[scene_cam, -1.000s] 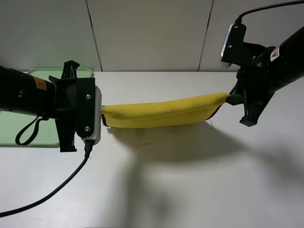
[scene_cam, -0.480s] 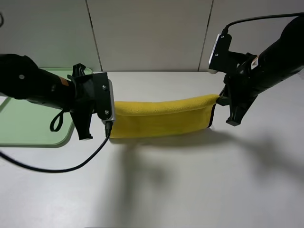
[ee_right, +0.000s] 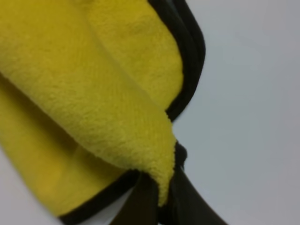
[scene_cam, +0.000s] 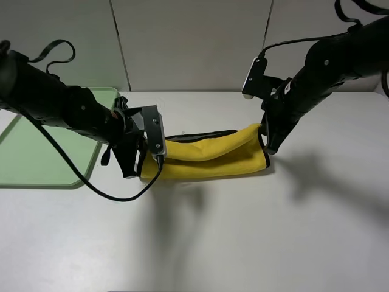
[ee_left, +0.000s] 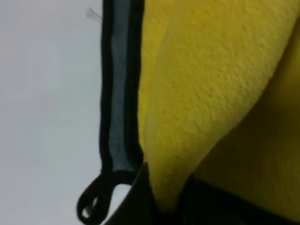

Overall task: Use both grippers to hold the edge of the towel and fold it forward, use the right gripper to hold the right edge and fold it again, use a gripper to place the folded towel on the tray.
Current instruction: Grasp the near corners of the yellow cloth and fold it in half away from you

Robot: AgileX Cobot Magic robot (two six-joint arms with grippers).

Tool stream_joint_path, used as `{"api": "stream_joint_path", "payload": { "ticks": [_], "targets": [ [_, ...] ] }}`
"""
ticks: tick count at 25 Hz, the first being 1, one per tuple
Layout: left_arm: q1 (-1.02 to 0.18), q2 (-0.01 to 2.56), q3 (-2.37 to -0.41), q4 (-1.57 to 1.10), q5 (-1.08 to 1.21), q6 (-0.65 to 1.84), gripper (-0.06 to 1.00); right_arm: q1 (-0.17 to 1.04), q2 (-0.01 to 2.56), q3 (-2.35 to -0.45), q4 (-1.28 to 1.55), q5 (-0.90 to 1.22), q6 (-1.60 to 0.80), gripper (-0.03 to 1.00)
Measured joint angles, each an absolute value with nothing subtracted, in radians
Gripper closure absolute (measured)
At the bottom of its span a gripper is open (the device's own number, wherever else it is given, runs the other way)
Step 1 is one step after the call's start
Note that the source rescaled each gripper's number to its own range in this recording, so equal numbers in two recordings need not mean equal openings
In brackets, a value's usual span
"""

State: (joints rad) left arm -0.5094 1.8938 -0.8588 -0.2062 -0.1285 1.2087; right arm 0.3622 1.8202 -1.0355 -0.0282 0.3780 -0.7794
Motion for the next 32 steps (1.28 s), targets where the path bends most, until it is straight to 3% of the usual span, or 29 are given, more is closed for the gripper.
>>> {"api": "stream_joint_path", "payload": {
  "ticks": [12,24,32],
  "targets": [
    [-0.509,1.925,-0.862,-0.368,-0.286,1.23,0.94,0.355,1.873,-1.046,-0.028,0.314,-0.774,0.97],
    [-0.509,1.925,-0.862,-0.805,-0.46,1.336,0.94,0.342,1.873,-1.046,-0.028,0.237,-0.745,0.97],
    [-0.509,1.925,-0.862,-0.858,-0.464,1.339,0.94,0.342,1.873,-1.046,-0.028,0.219,-0.727,0.97]
  ]
}}
